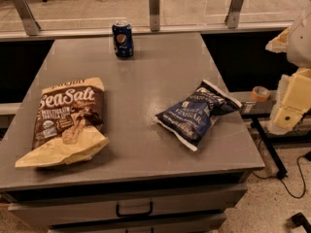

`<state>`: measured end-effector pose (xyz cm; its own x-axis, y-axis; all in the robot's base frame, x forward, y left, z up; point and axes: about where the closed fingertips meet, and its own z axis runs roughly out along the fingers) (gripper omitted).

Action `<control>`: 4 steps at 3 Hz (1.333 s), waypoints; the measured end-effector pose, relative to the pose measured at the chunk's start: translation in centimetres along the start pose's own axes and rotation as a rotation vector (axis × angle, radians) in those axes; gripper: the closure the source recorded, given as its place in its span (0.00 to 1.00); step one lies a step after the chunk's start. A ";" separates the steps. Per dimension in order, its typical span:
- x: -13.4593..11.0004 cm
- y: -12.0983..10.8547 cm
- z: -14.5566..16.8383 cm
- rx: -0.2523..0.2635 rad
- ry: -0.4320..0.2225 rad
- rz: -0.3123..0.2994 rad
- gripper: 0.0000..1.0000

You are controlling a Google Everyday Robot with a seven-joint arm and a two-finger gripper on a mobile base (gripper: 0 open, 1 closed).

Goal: Move blue chip bag near pepsi can

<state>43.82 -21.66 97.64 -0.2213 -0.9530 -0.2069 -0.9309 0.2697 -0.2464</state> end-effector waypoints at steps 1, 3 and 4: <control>-0.1 -0.1 -0.2 0.011 -0.010 0.002 0.00; -4.2 -1.2 7.2 -0.028 -0.186 -0.070 0.00; -6.9 -1.4 11.0 -0.047 -0.247 -0.254 0.00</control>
Offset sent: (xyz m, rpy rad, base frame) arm 0.0532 0.0439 -0.0680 0.2651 -0.0492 0.0127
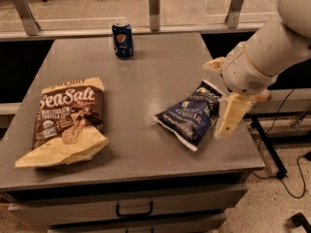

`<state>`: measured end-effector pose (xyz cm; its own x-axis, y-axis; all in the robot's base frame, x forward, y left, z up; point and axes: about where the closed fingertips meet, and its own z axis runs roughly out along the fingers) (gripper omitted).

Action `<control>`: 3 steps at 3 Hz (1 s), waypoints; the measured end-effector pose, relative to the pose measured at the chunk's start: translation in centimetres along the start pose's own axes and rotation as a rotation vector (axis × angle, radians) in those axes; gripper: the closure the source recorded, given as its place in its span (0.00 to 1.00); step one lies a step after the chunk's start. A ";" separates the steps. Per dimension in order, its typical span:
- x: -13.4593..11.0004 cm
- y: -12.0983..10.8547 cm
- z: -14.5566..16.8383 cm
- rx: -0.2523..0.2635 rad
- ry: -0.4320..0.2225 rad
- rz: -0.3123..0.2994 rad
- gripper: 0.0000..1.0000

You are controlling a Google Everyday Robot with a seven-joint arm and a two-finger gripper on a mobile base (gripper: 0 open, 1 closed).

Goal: Move blue chip bag near pepsi can

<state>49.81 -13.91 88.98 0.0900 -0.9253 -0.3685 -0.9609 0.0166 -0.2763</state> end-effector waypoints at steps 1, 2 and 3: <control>-0.5 0.5 3.4 -0.038 -0.018 -0.117 0.18; -0.6 1.0 5.8 -0.072 -0.033 -0.166 0.41; -0.8 0.7 6.0 -0.078 -0.035 -0.172 0.64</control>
Offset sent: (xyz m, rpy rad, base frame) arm 0.0089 0.0373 -0.0796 -0.0169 0.0213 0.2505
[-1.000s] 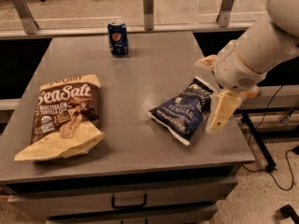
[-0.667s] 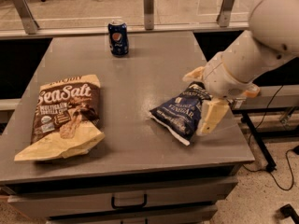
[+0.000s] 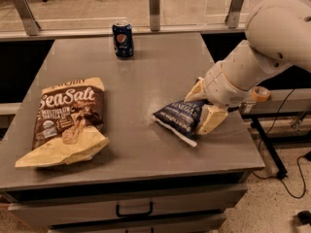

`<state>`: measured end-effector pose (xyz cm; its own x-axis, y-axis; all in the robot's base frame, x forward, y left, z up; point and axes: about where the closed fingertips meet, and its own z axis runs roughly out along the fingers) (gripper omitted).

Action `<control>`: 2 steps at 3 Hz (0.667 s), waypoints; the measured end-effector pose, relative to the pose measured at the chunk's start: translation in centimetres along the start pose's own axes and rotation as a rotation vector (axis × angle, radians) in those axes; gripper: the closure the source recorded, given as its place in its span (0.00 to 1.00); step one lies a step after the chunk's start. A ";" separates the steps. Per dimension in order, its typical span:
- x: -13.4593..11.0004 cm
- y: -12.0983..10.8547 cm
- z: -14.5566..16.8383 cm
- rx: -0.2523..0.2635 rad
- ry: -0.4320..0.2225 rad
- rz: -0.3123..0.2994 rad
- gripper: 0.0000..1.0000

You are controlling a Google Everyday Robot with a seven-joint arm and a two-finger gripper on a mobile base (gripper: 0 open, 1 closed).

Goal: Move blue chip bag near pepsi can

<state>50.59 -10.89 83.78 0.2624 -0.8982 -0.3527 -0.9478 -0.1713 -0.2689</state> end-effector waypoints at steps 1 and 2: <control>0.0 0.0 -0.1 0.000 0.000 0.000 0.88; -0.1 -0.1 -0.3 0.001 0.000 0.000 1.00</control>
Offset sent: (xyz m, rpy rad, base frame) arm 0.1375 -0.0167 0.1360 0.1018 -0.2789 -0.2631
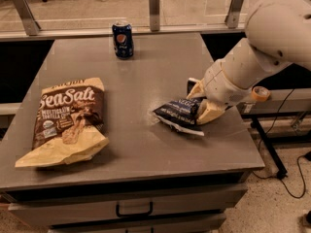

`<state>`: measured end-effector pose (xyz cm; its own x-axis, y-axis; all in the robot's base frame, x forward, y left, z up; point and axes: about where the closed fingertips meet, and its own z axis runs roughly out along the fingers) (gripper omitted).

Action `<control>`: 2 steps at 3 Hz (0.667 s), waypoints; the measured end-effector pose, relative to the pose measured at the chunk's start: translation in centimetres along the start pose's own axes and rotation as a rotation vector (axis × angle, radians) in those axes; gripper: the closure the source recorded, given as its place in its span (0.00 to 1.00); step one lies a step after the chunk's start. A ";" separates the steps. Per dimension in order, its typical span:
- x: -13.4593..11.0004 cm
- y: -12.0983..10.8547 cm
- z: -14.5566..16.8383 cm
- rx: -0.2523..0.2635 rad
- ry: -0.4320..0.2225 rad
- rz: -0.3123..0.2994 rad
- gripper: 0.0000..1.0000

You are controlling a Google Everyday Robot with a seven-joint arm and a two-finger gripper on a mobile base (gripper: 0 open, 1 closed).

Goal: Move blue chip bag near pepsi can

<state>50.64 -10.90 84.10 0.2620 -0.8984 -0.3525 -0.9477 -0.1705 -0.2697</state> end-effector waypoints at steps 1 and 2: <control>0.0 0.0 0.0 0.000 0.000 0.000 1.00; 0.0 0.0 0.0 0.000 0.000 0.000 1.00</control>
Offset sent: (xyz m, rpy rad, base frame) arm 0.0314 -0.0129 0.0730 0.0668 -0.1614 -0.1125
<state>50.64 -10.89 84.11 0.2620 -0.8984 -0.3525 -0.9477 -0.1704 -0.2700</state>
